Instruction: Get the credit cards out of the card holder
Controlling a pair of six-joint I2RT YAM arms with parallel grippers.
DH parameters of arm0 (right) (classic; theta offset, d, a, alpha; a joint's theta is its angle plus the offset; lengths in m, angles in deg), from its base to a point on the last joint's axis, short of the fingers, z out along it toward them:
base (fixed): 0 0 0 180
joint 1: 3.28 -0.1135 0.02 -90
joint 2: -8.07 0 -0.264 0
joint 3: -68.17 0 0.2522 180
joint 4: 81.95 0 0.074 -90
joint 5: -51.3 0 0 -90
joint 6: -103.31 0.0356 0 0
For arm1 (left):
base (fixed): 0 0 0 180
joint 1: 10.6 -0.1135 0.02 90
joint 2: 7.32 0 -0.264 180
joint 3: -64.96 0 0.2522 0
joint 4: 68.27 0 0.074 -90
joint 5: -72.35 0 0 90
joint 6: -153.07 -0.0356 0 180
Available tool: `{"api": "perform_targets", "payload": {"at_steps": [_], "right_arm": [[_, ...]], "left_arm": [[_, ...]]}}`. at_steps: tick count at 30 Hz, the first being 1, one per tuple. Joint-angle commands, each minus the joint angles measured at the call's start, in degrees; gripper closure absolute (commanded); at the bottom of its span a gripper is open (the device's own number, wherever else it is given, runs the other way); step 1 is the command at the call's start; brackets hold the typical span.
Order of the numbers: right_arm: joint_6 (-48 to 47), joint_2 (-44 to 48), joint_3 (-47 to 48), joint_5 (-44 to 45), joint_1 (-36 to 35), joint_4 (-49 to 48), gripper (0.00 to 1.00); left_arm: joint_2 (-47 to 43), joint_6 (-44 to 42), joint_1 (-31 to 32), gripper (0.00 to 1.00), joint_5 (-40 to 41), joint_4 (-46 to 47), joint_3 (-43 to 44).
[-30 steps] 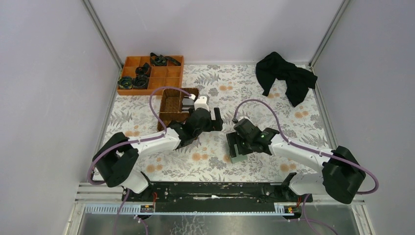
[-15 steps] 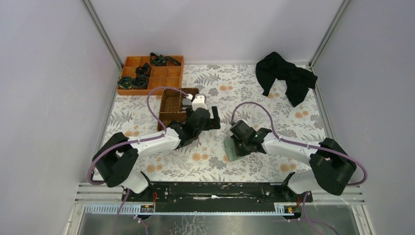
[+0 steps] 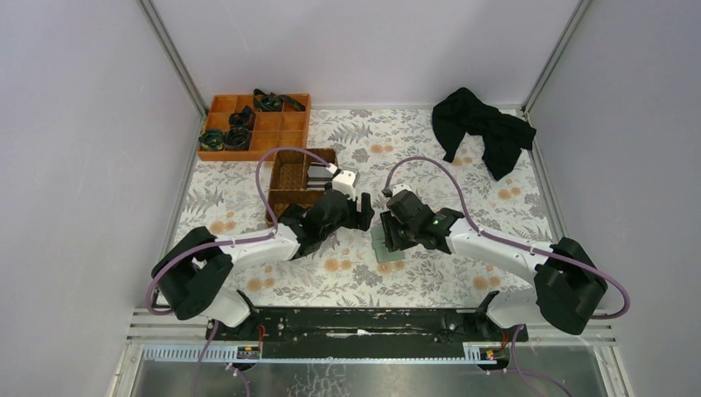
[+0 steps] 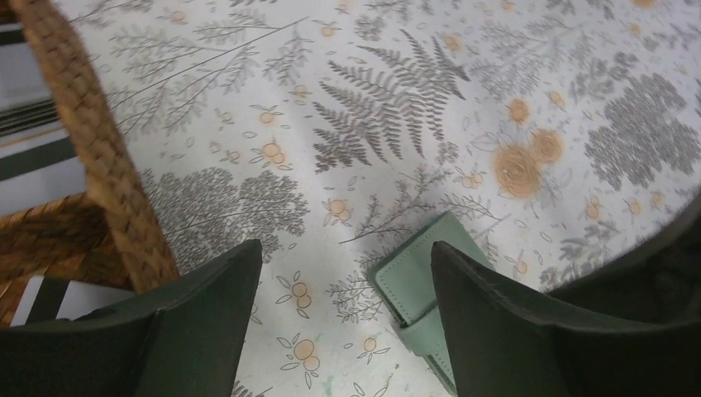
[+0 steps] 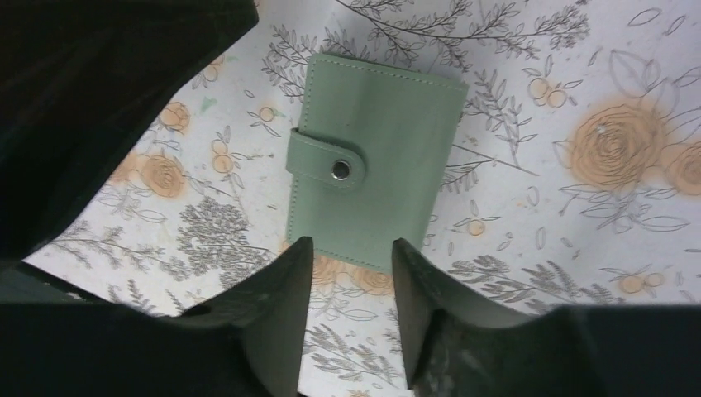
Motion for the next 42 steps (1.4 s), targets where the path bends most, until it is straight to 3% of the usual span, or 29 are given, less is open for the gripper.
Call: {"api": "perform_targets", "payload": {"at_steps": [1, 5, 7, 9, 13, 14, 15, 16, 18, 19, 21, 24, 31, 42], "right_arm": [[-0.38, 1.83, 0.26, 0.91, 2.41, -1.55, 0.44], [-0.22, 3.69, -0.38, -2.03, 4.74, -4.12, 0.37], [0.39, 3.86, 1.24, -0.31, 5.30, -1.61, 0.43], [1.43, 5.41, 0.66, -0.43, 8.03, -1.82, 0.51], [0.16, 4.30, 0.20, -4.59, 11.96, -2.42, 0.76], [-0.30, 2.99, 1.04, -4.65, 11.92, -1.15, 0.80], [-0.59, 1.98, 1.45, -5.01, 11.96, -0.67, 0.81], [-0.85, 1.25, 1.47, -5.51, 11.95, -0.67, 0.81], [-1.06, 0.89, 0.78, -7.51, 11.98, -1.43, 0.75], [-1.17, 1.13, 0.23, -8.74, 11.98, -2.01, 0.73], [-0.95, 1.77, -1.67, -11.00, 11.98, -3.34, 0.72], [0.08, 2.00, -4.33, -13.14, 11.98, -5.52, 0.73], [3.01, 1.35, -9.22, -20.23, 11.78, -12.00, 0.76], [0.55, -0.03, -9.64, -18.32, 9.78, -10.86, 0.75]], "left_arm": [[0.96, -4.82, -0.22, 0.21, -9.60, 9.38, -1.02], [1.43, -1.82, -0.22, 0.23, -9.51, 9.50, -1.67], [0.47, -0.91, -0.07, 0.33, -11.23, 9.41, -2.27], [-0.71, -0.45, 0.62, 0.50, -14.39, 12.22, -4.66], [0.10, 1.92, 2.17, 0.95, -15.31, 11.95, -6.26], [0.67, 2.07, 2.49, 0.99, -15.78, 12.50, -6.74], [0.86, 2.02, 3.26, 0.98, -16.22, 13.76, -7.40], [0.87, 1.56, 3.97, 0.91, -17.15, 15.50, -8.32], [0.07, -1.90, 5.41, 0.56, -19.99, 18.88, -9.71], [-0.22, -4.55, 5.99, 0.47, -21.25, 19.36, -9.84], [0.07, -10.00, 6.23, 0.40, -24.33, 18.48, -9.20], [2.47, -17.21, 6.25, 0.36, -24.45, 19.58, -9.09], [8.08, -20.38, 5.93, 0.35, -20.95, 23.58, -8.36], [13.34, -25.05, 5.89, 0.41, -18.65, 22.06, -3.81]]}}
